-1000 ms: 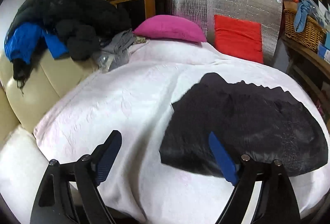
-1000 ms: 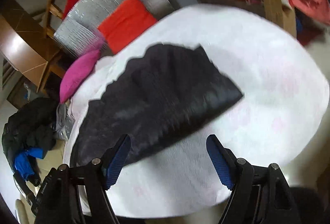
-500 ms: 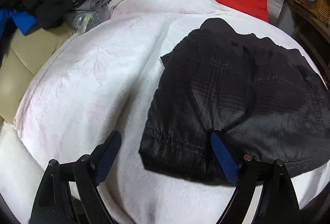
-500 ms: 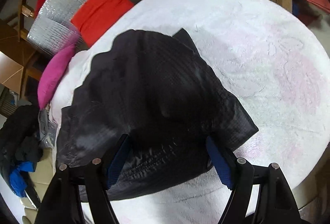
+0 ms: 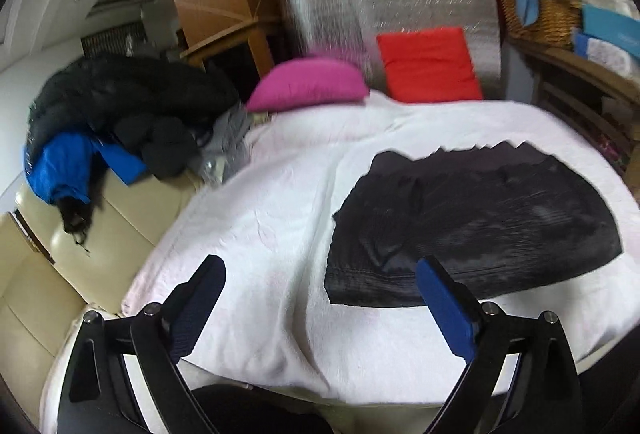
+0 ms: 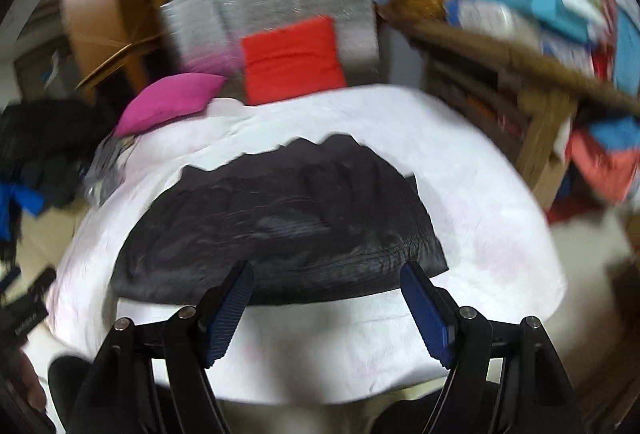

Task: Fold large clothes

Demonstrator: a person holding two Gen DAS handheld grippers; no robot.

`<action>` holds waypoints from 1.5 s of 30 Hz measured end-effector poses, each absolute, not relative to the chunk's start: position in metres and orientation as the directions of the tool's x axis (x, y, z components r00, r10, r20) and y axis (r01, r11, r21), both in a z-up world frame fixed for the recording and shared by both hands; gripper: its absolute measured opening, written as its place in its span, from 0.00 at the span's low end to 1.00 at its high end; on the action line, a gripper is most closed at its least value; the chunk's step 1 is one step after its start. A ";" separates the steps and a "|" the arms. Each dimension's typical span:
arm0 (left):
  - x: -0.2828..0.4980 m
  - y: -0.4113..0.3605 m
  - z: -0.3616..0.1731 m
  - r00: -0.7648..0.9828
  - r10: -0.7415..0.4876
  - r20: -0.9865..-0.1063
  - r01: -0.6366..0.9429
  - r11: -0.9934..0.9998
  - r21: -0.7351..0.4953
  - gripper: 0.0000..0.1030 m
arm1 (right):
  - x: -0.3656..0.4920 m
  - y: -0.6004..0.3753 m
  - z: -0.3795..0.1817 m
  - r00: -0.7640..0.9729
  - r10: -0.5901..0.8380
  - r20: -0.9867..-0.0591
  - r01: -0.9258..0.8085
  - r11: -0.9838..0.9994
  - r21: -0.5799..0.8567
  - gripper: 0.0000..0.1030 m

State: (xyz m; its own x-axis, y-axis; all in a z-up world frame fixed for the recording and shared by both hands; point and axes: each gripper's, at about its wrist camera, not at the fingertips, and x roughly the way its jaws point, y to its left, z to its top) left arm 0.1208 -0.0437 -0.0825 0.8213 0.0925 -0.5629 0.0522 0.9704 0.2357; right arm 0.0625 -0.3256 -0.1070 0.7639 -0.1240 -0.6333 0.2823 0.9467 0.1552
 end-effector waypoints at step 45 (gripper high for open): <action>-0.022 -0.024 0.027 0.944 0.009 -0.330 0.038 0.990 0.137 0.99 | -0.058 -0.239 -0.015 0.835 -0.195 -0.514 0.265 0.962 0.066 0.77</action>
State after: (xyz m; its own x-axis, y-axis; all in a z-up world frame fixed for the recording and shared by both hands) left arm -0.0220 -0.0241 0.0266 0.9439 0.0094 -0.3300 0.0380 0.9899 0.1368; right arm -0.0582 -0.2387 -0.0155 0.8353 -0.1949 -0.5141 0.2648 0.9621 0.0655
